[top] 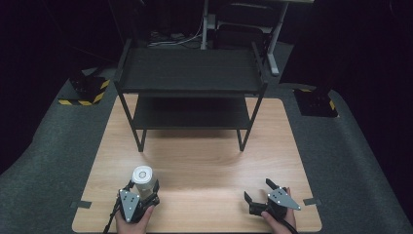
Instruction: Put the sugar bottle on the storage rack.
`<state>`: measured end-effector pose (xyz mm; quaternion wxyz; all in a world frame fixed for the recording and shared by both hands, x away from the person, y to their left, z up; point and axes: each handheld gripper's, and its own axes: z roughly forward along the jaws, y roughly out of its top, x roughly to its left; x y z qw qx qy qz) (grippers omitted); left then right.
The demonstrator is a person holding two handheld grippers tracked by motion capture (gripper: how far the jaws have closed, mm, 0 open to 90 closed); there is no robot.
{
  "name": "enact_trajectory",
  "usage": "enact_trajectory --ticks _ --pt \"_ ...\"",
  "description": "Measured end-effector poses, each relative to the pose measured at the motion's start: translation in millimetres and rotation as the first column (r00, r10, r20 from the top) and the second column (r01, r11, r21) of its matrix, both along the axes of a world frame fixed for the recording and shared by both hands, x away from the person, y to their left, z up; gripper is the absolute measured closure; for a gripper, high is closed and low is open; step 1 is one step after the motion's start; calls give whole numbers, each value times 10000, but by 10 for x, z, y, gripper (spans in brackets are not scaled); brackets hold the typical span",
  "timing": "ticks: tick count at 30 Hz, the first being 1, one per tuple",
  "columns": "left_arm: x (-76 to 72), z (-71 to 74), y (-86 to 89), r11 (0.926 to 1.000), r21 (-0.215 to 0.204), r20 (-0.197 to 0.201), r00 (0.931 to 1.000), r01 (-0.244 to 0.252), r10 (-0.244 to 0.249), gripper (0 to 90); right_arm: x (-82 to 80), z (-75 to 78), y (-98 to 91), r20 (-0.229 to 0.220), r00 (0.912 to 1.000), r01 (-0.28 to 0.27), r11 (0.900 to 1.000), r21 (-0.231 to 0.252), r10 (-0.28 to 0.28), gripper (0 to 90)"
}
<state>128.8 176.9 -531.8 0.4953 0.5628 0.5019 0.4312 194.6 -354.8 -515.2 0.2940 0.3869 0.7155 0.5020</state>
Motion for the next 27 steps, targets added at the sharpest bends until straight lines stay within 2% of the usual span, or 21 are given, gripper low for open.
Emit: enact_trajectory --ticks 4,10,17,22,27 --pt "5 3 -29 9998 -72 -8 9999 -166 166 292 -1 -2 -1 16 10000 -10 10000 -4 10 3" --pt "25 18 -8 10000 -48 -60 10000 -49 49 296 -3 -2 3 31 10000 7 10000 -20 -7 3" --pt "71 35 65 9992 124 -92 9993 375 -374 299 -5 -2 7 46 10000 12 10000 -61 -12 3" --pt "113 27 125 9977 80 -66 9977 673 -673 300 -7 -2 10 55 10000 27 10000 -68 -27 3" --pt "129 28 142 9970 45 -62 9970 772 -771 300 -8 -3 11 62 10000 23 10000 -78 -23 4"
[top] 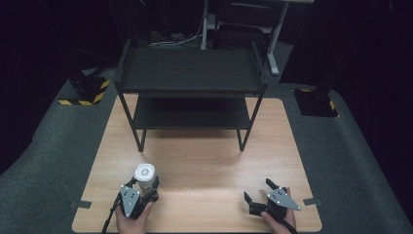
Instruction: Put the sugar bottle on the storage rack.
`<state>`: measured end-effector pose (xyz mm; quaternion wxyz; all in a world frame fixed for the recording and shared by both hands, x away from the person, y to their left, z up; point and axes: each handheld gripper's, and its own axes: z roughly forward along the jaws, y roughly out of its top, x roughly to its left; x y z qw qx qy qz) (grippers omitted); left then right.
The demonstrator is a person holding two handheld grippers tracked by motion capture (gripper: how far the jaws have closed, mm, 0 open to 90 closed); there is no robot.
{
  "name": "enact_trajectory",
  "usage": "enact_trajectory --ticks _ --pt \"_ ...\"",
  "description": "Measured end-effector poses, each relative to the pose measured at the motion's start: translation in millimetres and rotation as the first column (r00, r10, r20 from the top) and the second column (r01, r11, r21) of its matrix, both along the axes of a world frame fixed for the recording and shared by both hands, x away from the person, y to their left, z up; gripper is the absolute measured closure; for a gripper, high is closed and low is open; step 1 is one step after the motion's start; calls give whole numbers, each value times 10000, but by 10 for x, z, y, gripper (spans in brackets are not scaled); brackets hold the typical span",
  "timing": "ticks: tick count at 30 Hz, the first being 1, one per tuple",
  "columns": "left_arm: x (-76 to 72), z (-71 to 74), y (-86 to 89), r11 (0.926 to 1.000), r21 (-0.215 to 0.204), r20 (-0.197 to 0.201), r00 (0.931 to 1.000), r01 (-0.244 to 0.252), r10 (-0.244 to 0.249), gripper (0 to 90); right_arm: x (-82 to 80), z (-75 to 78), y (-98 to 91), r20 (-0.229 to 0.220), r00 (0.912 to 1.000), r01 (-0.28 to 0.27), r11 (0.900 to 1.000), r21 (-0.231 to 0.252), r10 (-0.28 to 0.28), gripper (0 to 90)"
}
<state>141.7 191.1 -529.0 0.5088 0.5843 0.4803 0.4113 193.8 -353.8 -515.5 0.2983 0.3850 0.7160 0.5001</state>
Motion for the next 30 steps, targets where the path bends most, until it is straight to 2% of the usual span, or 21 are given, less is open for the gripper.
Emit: enact_trajectory --ticks 13,16,21,30 --pt "52 117 10 9994 44 85 9994 333 -333 300 2 0 -4 -4 10000 -20 10000 9 20 3" --pt "79 175 1 9991 78 115 9991 417 -418 300 1 0 -2 2 10000 -24 10000 -8 24 3" --pt "135 296 -34 9987 -152 144 9988 477 -475 300 1 0 0 6 10000 -12 10000 -15 12 3" --pt "246 512 -124 9986 -201 503 9976 486 -475 300 -2 -1 2 13 10000 1 10000 -15 -1 3"
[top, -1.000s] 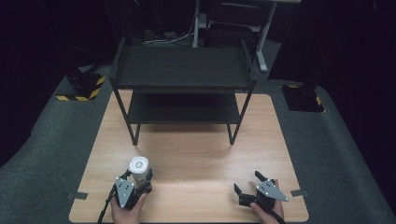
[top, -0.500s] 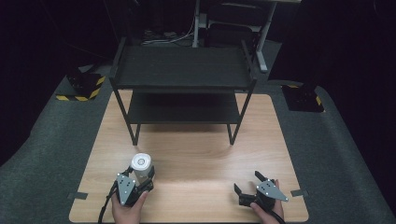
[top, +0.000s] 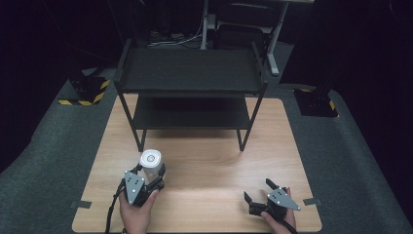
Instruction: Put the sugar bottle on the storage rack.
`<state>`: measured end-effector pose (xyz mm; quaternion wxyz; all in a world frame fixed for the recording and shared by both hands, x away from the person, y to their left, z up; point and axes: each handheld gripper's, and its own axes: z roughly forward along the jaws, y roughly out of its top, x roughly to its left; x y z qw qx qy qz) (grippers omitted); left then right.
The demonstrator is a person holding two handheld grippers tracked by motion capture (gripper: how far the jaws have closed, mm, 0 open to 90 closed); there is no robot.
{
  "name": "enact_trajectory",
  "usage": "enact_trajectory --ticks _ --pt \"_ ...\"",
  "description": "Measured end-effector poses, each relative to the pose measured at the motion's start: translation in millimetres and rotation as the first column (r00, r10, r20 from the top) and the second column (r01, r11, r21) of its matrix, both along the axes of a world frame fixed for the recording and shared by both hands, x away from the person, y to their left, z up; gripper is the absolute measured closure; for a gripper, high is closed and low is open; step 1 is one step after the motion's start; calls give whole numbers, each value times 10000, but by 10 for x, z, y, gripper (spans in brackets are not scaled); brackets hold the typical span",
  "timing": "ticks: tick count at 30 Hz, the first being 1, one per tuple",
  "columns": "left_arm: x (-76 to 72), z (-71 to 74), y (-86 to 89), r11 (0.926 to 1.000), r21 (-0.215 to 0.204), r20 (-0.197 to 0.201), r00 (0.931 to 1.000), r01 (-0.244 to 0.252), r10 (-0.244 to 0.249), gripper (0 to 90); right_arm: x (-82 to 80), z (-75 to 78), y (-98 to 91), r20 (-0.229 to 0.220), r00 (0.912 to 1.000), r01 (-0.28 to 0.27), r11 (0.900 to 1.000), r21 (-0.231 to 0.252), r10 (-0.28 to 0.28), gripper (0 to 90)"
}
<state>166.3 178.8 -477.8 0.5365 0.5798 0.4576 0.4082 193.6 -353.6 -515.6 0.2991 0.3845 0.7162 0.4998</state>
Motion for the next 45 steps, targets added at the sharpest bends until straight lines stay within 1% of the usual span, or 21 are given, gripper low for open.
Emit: enact_trajectory --ticks 1,2,3,7,8,9,11,12,18,27,28,30,33,35,36,38,42,44,45 --pt "16 34 -14 10000 22 29 10000 -9 9 300 0 0 0 4 10000 1 10000 -1 -1 3" --pt "54 111 -45 10000 74 128 9999 -43 42 300 0 -1 -1 6 10000 -5 10000 0 5 3" --pt "54 111 -45 10000 74 128 9999 -43 42 300 0 -1 -1 6 10000 -5 10000 0 5 3" --pt "129 240 -101 9999 83 291 9995 -119 116 300 0 -1 -4 -6 10000 2 10000 39 -2 3" --pt "176 316 -133 9999 96 402 9991 -138 134 300 -1 -1 -6 -6 10000 2 10000 46 -2 3" --pt "176 316 -133 9999 96 402 9991 -138 134 300 -1 -1 -6 -6 10000 2 10000 46 -2 3" --pt "216 378 -151 9998 136 467 9988 -150 143 300 -1 -2 -6 -2 10000 -1 10000 47 1 3" --pt "242 420 -167 9998 115 487 9986 -190 184 300 -2 -2 -6 0 10000 -1 10000 45 1 3" --pt "375 569 -205 9998 -84 805 9966 -181 187 300 -1 -5 -14 13 10000 -16 10000 66 16 3" --pt "552 782 -263 9996 -152 1058 9941 -236 251 300 0 -8 -26 11 10000 -34 9999 134 33 3" --pt "552 782 -263 9996 -152 1058 9941 -236 251 300 0 -8 -26 11 10000 -34 9999 134 33 3" --pt "604 831 -273 9995 -134 1084 9937 -287 300 300 0 -9 -32 5 10000 -36 9998 170 36 3" --pt "656 866 -283 9992 -184 1133 9929 -351 369 300 0 -9 -34 14 10000 -60 9998 165 60 3" --pt "724 906 -296 9992 -121 1172 9924 -376 387 300 0 -10 -37 16 10000 -75 9998 169 74 3" --pt "724 906 -296 9992 -121 1172 9924 -376 387 300 0 -10 -37 16 10000 -75 9998 169 74 3" --pt "777 935 -317 9992 -69 1164 9924 -389 394 300 1 -11 -41 22 10000 -90 9998 184 90 3" --pt "835 949 -336 9991 -49 1131 9927 -420 423 300 1 -12 -44 24 9999 -103 9998 197 103 3" --pt "894 948 -349 9989 -135 1065 9933 -442 454 300 1 -14 -47 36 9999 -122 9997 203 122 3" --pt "894 948 -349 9989 -135 1065 9933 -442 454 300 1 -14 -47 36 9999 -122 9997 203 122 3"
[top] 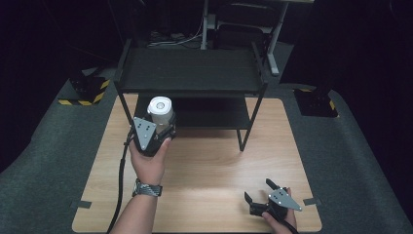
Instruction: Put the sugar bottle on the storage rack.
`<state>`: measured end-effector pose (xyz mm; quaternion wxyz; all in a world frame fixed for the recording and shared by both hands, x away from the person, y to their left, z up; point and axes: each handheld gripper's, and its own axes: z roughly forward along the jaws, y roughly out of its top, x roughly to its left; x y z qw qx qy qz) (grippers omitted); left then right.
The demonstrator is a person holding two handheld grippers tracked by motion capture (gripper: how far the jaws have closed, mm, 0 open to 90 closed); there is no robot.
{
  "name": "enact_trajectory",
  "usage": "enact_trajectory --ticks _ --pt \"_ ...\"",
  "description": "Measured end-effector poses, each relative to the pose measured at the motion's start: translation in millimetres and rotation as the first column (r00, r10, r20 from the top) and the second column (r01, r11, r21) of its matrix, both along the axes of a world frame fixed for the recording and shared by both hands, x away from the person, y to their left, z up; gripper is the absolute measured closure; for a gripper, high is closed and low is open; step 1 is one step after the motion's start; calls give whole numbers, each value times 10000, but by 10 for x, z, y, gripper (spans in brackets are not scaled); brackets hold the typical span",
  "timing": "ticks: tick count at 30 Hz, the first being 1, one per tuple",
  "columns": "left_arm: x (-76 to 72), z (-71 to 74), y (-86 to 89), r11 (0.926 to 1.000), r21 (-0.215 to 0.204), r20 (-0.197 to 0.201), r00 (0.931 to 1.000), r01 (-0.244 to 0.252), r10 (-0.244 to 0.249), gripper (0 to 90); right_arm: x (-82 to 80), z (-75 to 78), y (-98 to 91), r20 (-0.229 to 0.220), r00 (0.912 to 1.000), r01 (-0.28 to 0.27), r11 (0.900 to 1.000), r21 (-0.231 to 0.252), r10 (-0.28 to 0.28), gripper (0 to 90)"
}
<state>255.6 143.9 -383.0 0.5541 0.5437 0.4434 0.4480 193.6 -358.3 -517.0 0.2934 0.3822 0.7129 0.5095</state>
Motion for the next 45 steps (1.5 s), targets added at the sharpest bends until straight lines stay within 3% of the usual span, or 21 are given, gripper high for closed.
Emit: enact_trajectory --ticks 15,30,45 --pt "262 26 -31 9994 46 -176 9992 -354 355 300 -3 -5 -5 17 10000 1 10000 38 -1 3" --pt "588 -37 -44 9980 32 -420 9971 -639 640 300 -9 -10 0 59 10000 54 10000 48 -54 2" --pt "736 -54 -122 9972 41 -544 9957 -749 750 300 -15 -15 -2 79 9999 71 9999 73 -72 2"
